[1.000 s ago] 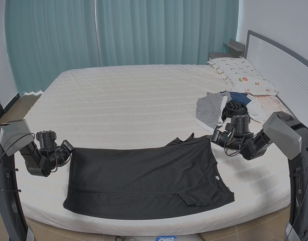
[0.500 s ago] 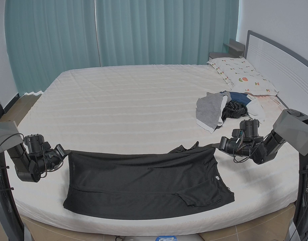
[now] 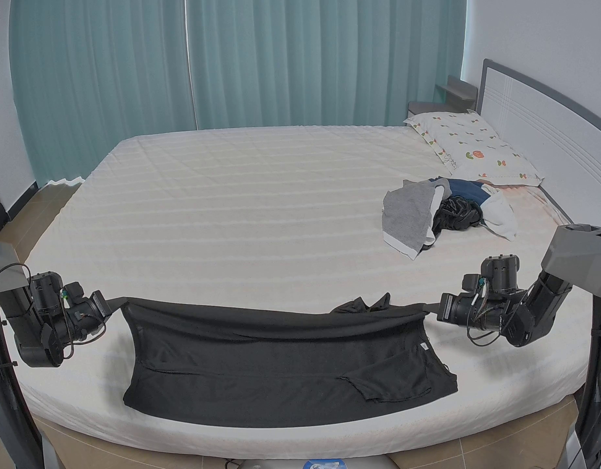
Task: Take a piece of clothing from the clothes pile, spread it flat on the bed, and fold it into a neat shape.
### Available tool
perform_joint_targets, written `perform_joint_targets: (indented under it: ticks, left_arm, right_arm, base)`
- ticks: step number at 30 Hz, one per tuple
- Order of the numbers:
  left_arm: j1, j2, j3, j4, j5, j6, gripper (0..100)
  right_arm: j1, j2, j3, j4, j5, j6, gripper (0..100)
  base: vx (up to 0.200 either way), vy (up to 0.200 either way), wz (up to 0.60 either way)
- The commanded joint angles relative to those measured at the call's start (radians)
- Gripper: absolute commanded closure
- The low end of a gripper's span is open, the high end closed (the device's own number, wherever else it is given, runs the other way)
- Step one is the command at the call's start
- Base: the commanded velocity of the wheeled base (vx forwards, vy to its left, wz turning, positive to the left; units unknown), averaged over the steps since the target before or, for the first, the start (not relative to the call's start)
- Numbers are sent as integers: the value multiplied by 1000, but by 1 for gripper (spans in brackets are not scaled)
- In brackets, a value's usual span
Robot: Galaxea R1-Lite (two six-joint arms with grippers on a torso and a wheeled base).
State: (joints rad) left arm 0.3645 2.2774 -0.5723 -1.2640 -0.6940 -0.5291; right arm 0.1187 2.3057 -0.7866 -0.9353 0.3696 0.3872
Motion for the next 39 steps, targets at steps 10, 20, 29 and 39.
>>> perform_joint_targets:
  ticks: [10, 20, 29, 39]
  left_arm:
    - [13, 50, 121, 52, -16, 394, 100]
    - [2, 53, 132, 173, -13, 571, 100]
    - [11, 53, 143, 163, -15, 597, 0]
    - [57, -21, 69, 176, -79, 319, 0]
  right_arm:
    - [10, 15, 165, -3, -3, -103, 100]
    - [21, 50, 179, 4, -12, -114, 100]
    - [25, 11, 168, 41, -4, -85, 0]
    - [25, -68, 162, 36, -49, 170, 0]
  base:
    - [0, 0, 0]
    - [0, 0, 0]
    - [0, 0, 0]
    - [0, 0, 0]
